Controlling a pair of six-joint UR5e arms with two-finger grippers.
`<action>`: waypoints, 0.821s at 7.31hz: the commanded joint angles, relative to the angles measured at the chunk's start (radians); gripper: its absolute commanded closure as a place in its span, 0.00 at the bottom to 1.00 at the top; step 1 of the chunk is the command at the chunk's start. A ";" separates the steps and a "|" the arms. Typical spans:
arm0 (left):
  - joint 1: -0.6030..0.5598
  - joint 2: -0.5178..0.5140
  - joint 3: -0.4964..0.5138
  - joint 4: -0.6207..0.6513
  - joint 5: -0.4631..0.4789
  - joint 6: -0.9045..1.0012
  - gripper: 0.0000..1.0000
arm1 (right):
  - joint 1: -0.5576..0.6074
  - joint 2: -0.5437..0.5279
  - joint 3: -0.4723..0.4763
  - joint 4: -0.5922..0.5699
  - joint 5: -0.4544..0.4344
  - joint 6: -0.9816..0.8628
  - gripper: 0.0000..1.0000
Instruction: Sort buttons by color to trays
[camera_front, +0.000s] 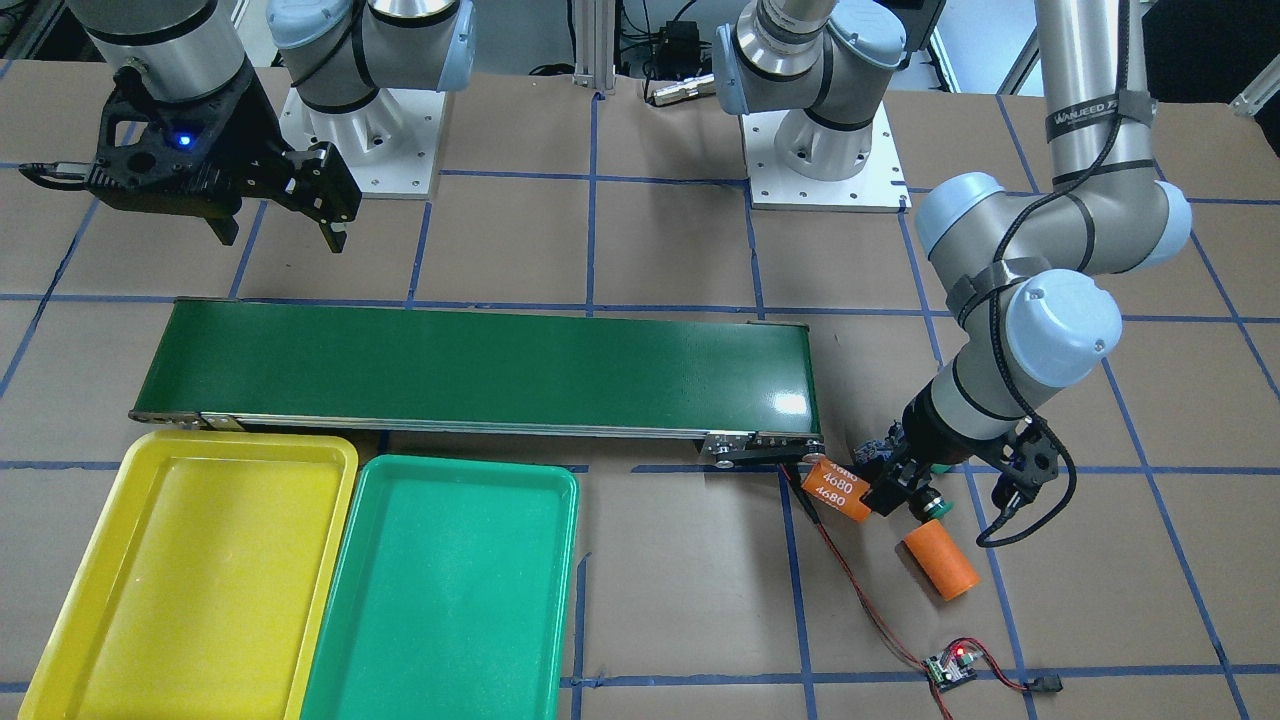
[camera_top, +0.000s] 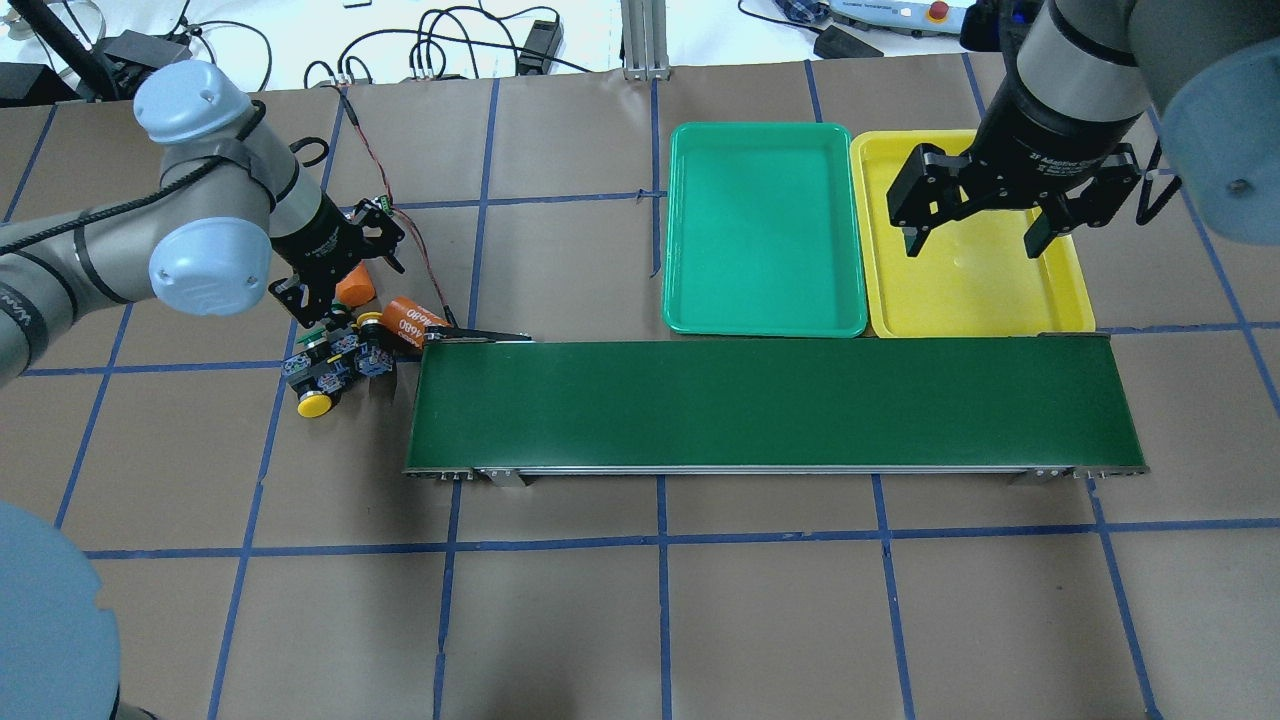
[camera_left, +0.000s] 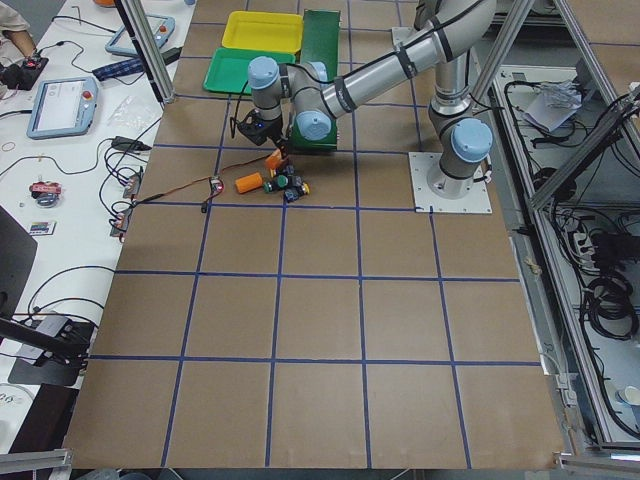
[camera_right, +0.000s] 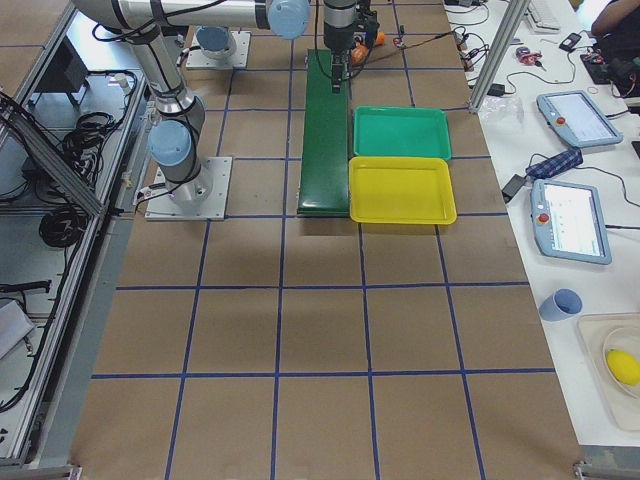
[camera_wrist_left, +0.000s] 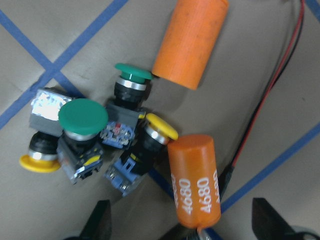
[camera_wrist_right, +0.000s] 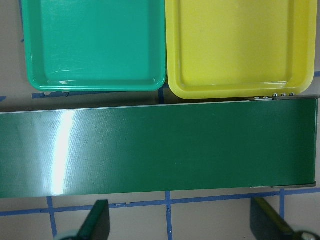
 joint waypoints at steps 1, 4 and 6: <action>-0.041 -0.081 -0.031 0.169 0.014 -0.010 0.00 | 0.000 0.000 0.000 0.001 0.000 0.001 0.00; -0.060 -0.085 -0.057 0.162 0.054 0.016 0.00 | 0.000 0.000 0.000 -0.001 0.002 0.001 0.00; -0.060 -0.056 -0.088 0.162 0.057 0.039 0.00 | 0.000 0.000 0.000 -0.001 0.000 -0.002 0.00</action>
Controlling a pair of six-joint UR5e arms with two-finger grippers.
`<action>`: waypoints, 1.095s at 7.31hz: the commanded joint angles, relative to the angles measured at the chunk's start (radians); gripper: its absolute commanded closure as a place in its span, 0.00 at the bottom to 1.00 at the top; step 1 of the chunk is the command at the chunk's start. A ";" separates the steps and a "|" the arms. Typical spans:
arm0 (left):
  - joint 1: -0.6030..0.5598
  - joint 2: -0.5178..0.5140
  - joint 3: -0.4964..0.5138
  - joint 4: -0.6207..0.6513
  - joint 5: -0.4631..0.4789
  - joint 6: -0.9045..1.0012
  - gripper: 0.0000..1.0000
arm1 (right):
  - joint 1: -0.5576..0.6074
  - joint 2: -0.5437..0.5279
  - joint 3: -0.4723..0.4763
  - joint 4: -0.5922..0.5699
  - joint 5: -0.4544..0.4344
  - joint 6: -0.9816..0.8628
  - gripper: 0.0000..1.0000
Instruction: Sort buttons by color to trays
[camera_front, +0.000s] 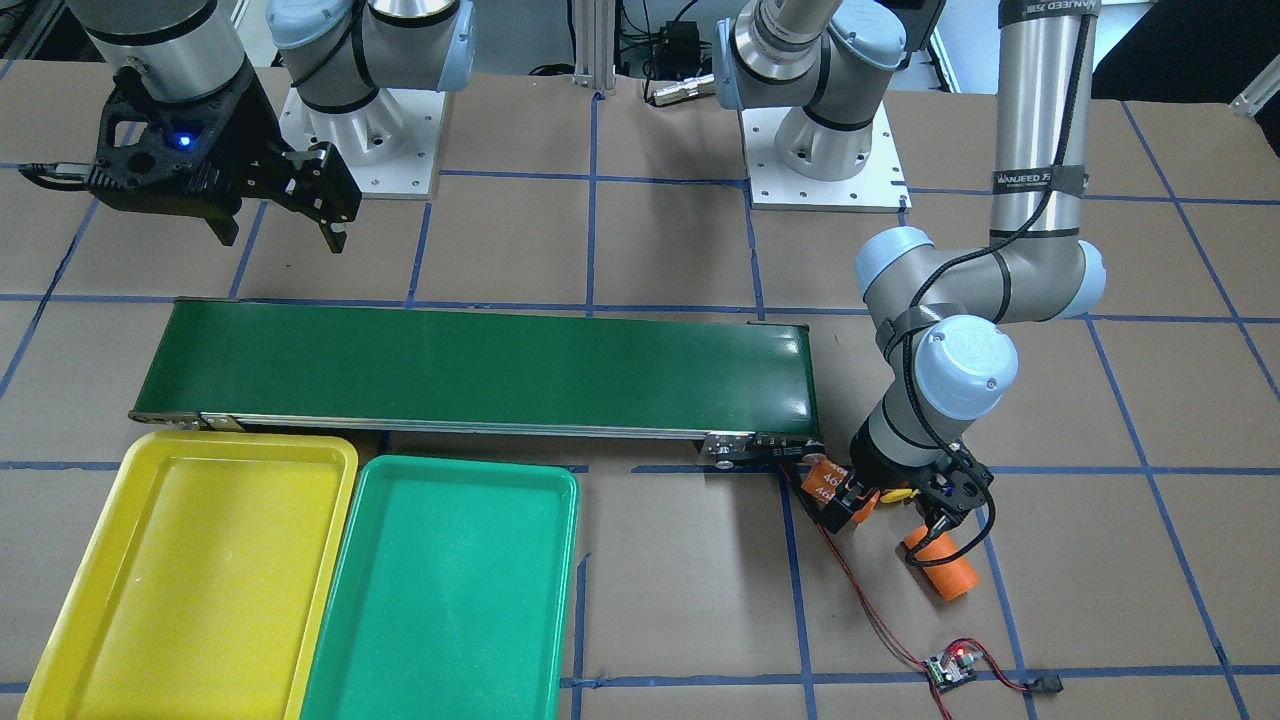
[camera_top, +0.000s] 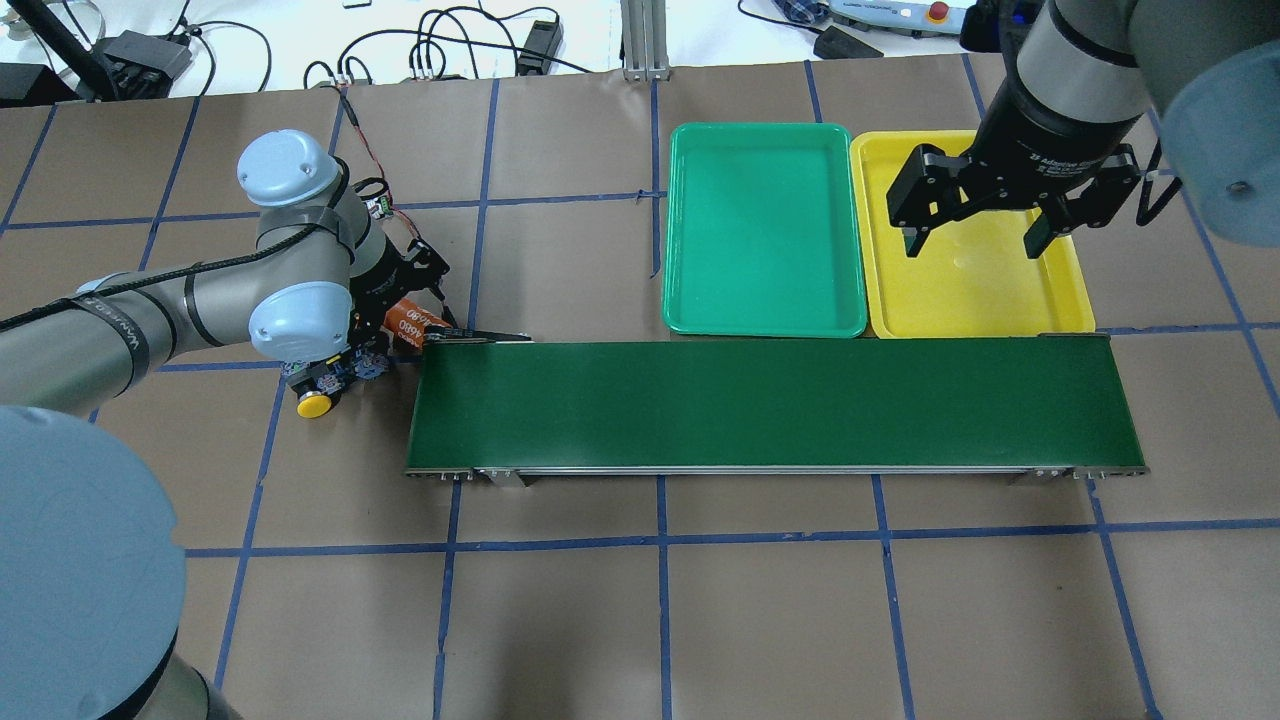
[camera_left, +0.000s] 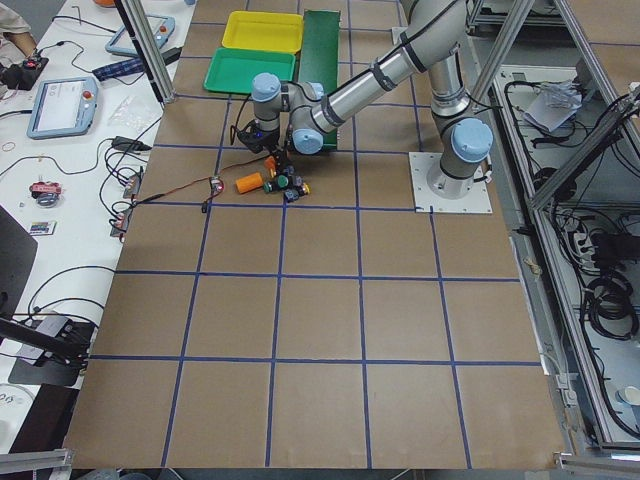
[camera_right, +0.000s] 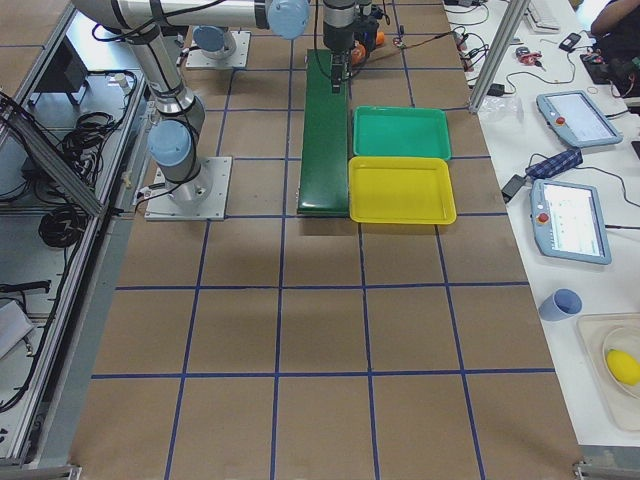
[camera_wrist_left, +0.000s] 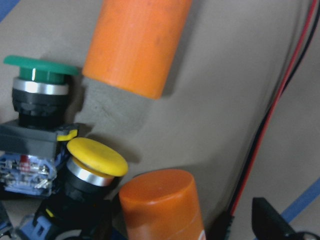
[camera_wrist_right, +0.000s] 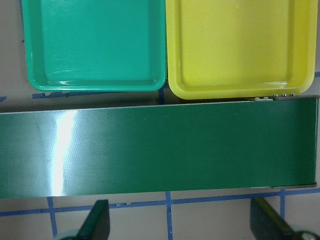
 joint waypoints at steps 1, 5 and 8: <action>0.001 0.005 -0.019 0.008 -0.005 0.011 0.00 | 0.000 0.000 0.000 0.000 0.000 0.000 0.00; 0.003 -0.001 -0.011 0.004 0.000 0.080 0.99 | 0.000 0.000 0.000 0.000 0.000 0.001 0.00; 0.047 0.014 0.009 0.004 0.018 0.166 1.00 | 0.000 0.000 0.000 0.000 0.000 0.001 0.00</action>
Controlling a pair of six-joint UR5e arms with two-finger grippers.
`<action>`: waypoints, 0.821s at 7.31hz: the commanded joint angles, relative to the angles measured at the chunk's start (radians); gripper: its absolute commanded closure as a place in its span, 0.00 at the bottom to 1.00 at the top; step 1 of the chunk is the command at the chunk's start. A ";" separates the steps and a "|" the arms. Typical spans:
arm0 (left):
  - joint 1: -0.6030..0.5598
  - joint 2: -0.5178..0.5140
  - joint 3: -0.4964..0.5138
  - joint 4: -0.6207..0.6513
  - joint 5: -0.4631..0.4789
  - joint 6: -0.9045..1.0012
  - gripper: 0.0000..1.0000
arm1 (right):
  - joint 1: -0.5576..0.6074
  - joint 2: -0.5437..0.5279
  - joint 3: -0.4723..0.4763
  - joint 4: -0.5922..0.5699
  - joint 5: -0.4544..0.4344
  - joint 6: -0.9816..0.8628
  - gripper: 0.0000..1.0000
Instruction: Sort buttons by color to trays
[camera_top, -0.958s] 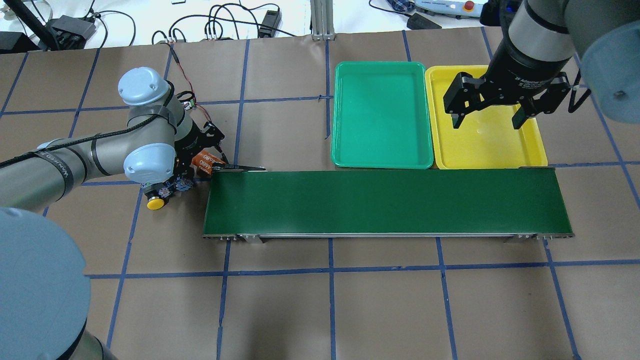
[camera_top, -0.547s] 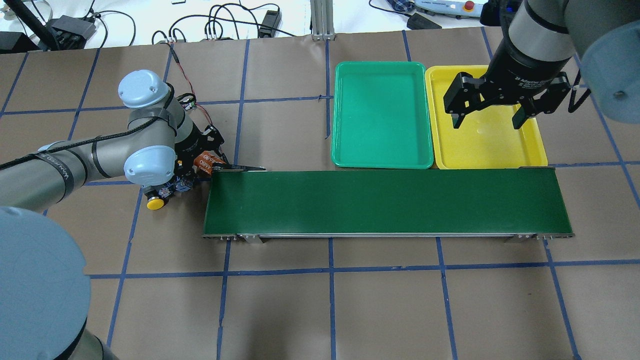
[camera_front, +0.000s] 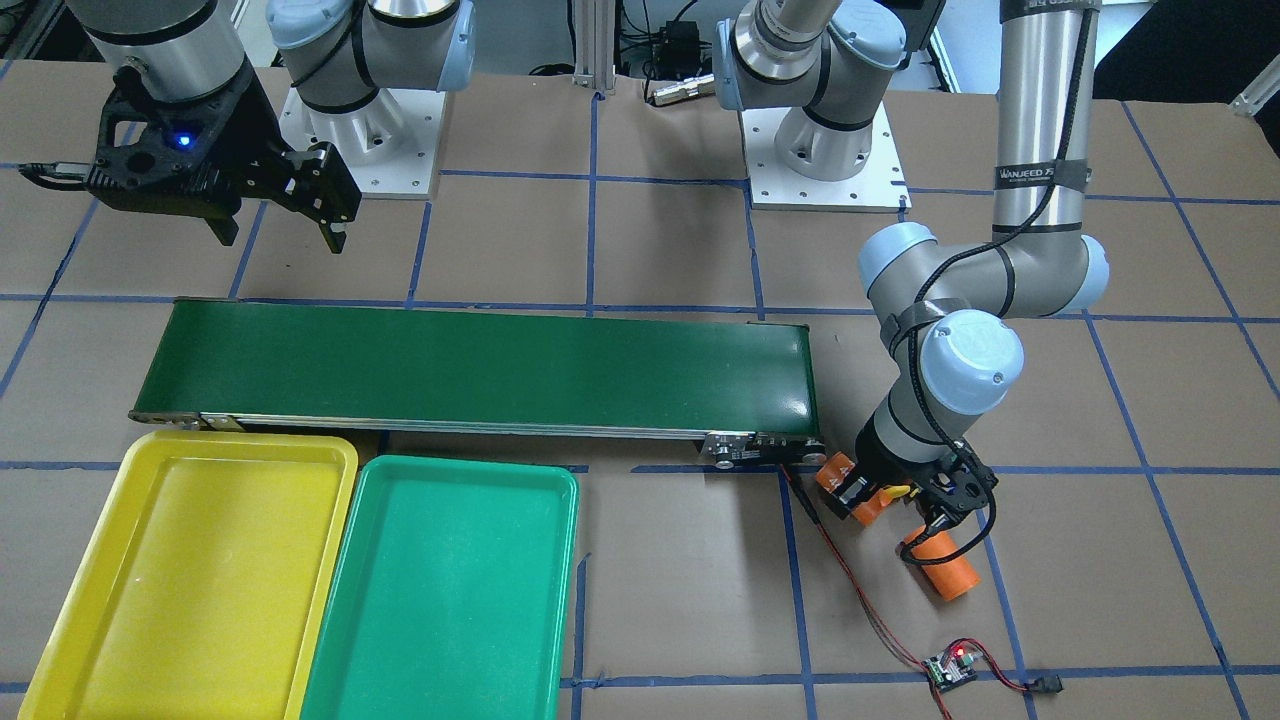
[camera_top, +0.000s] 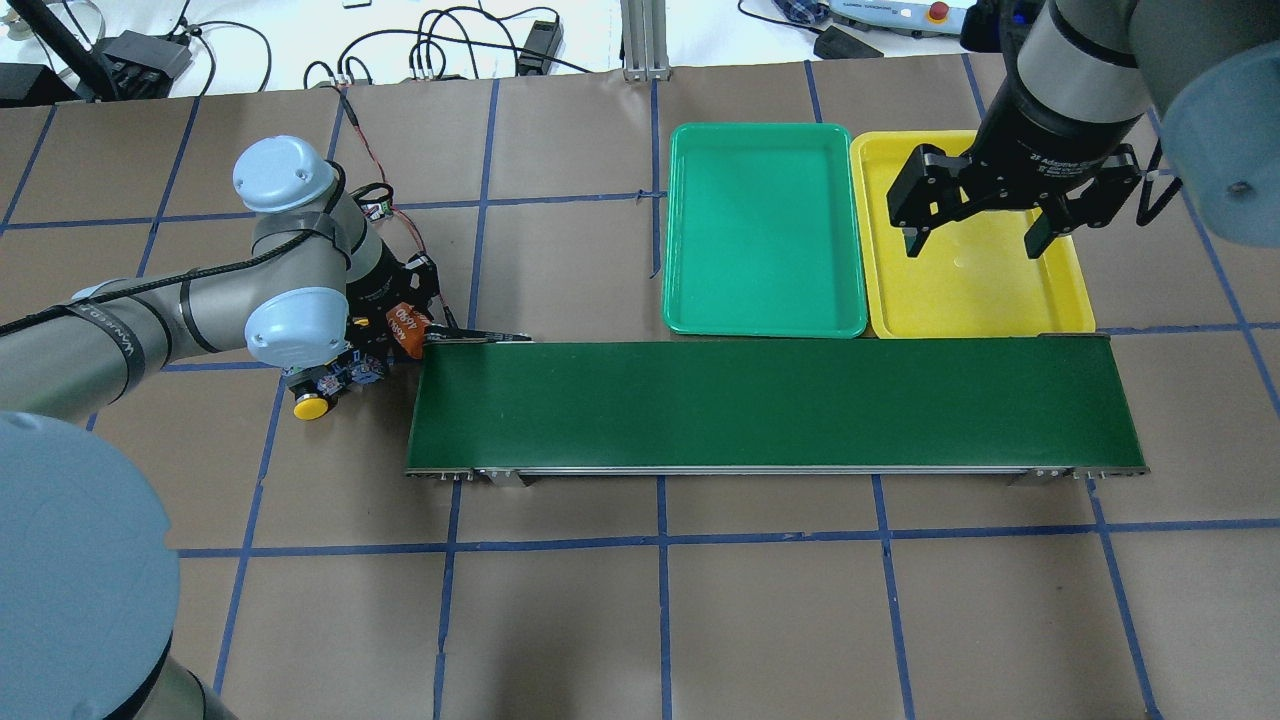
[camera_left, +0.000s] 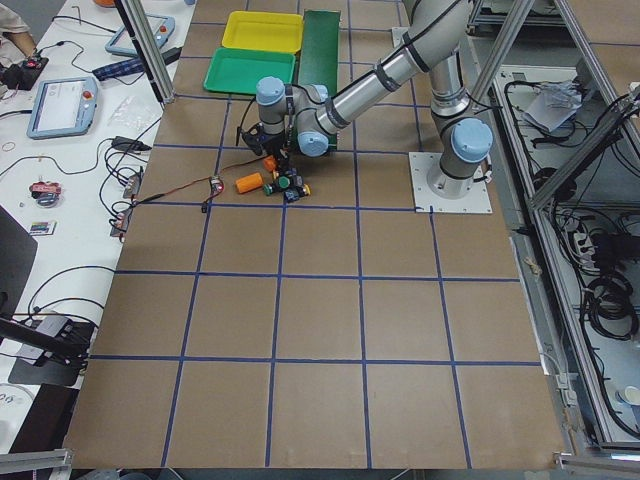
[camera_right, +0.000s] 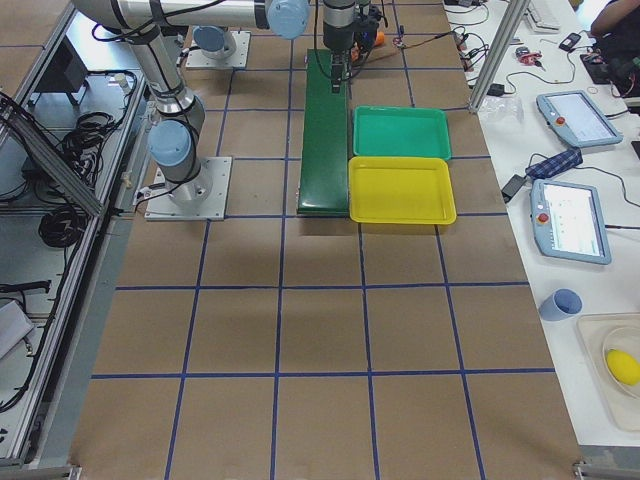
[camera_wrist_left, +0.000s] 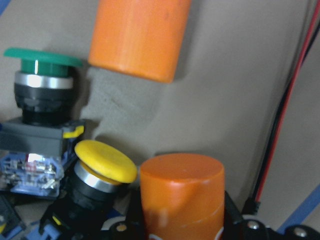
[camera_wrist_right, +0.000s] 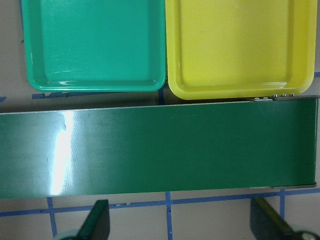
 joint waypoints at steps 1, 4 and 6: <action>0.039 0.018 0.013 -0.009 0.012 0.054 1.00 | 0.000 0.000 0.000 0.000 0.000 0.000 0.00; 0.027 0.104 0.004 -0.057 0.078 0.069 1.00 | 0.000 0.000 0.000 0.000 0.000 0.000 0.00; -0.003 0.225 -0.031 -0.168 0.046 -0.092 1.00 | 0.000 0.000 0.000 0.000 0.000 0.000 0.00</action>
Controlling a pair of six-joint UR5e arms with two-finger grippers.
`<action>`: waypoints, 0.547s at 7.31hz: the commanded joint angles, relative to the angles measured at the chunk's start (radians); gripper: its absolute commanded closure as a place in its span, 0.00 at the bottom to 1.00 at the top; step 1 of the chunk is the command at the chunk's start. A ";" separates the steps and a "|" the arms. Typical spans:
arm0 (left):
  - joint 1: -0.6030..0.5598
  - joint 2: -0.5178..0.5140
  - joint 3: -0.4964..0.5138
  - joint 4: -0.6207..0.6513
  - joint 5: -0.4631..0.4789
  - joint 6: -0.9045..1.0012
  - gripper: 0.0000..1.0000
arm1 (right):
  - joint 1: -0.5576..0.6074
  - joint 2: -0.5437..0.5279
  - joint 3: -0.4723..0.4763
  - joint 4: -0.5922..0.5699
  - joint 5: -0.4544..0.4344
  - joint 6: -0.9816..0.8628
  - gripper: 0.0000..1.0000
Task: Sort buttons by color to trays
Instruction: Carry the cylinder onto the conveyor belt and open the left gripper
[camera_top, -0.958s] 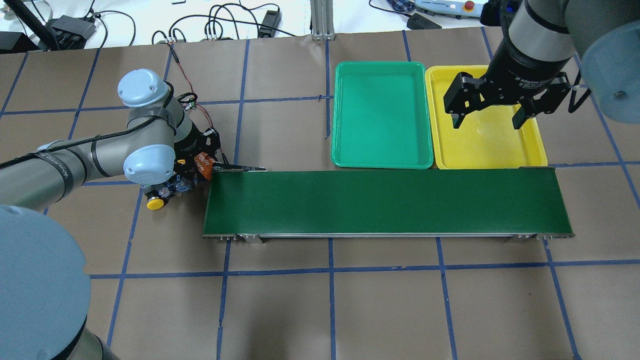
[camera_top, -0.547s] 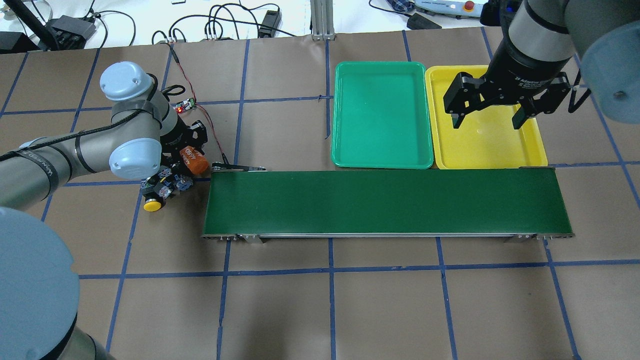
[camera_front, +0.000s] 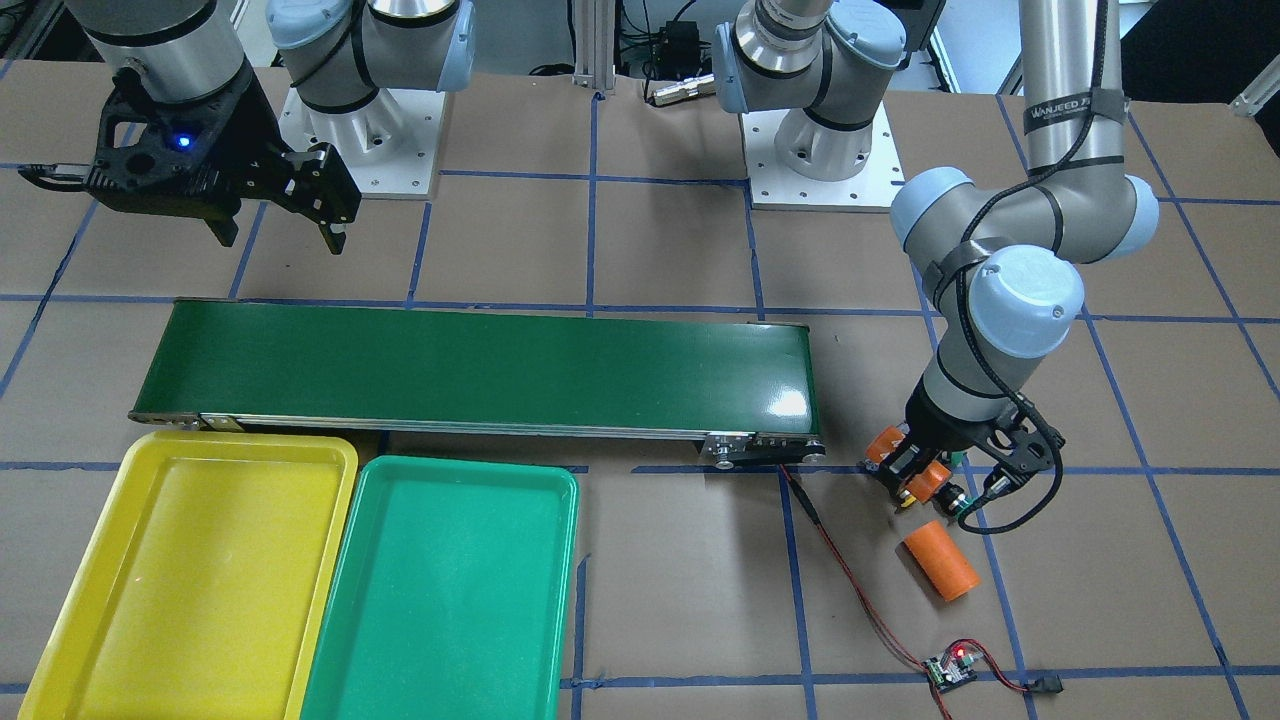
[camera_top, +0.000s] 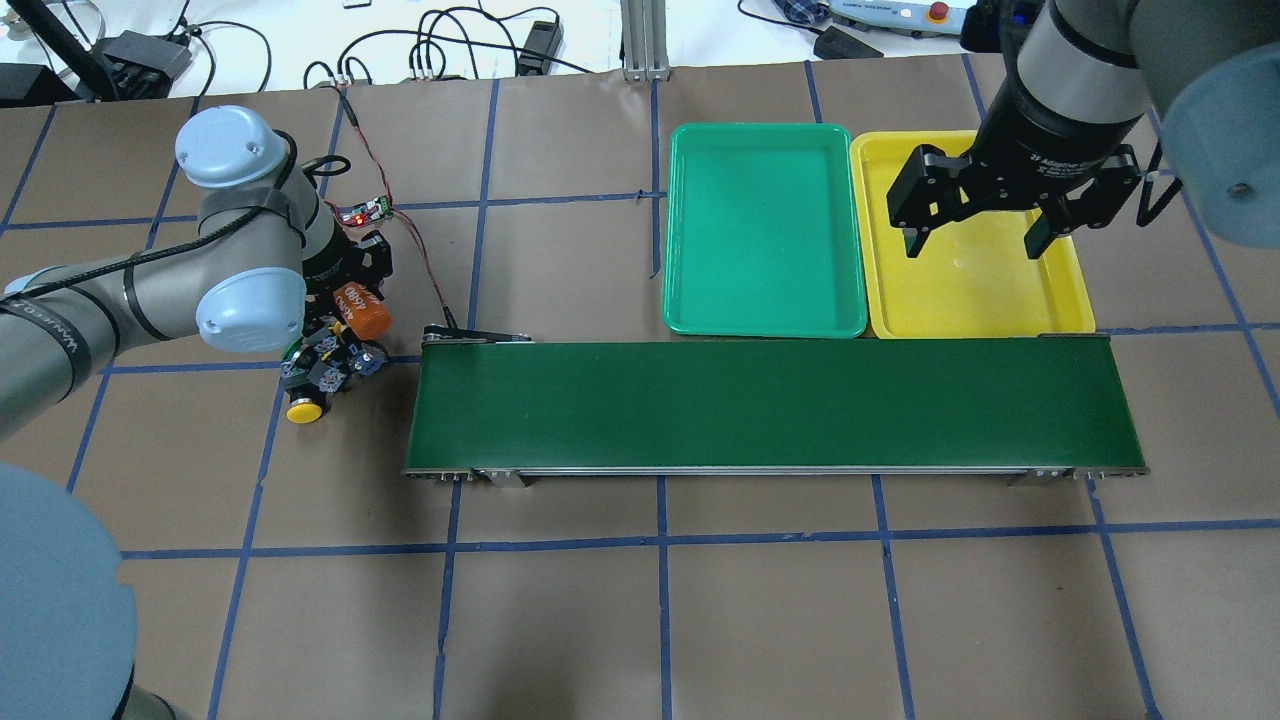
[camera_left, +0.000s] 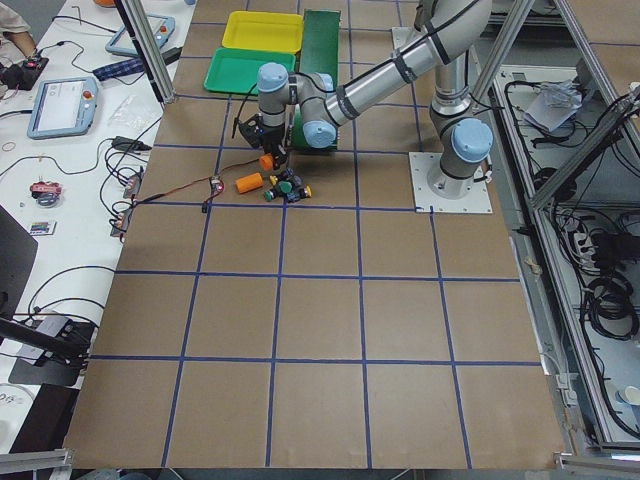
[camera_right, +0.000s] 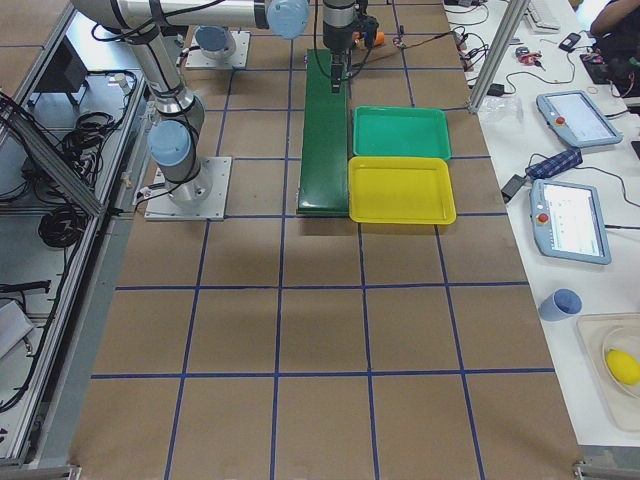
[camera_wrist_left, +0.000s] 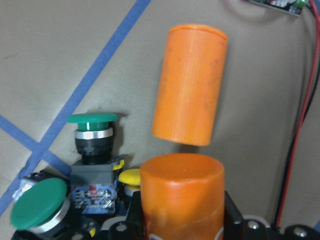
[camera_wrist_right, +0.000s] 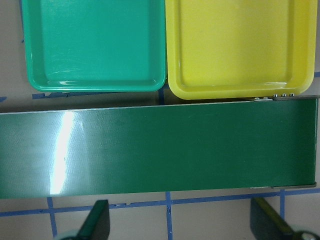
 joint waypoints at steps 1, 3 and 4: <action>-0.077 0.127 -0.076 -0.063 -0.030 -0.191 1.00 | 0.000 0.000 0.000 0.000 0.000 0.001 0.00; -0.172 0.134 -0.089 -0.068 -0.036 -0.471 1.00 | 0.000 0.000 0.000 0.000 0.000 -0.001 0.00; -0.188 0.116 -0.086 -0.068 -0.040 -0.607 1.00 | 0.000 0.000 0.000 -0.002 -0.002 -0.001 0.00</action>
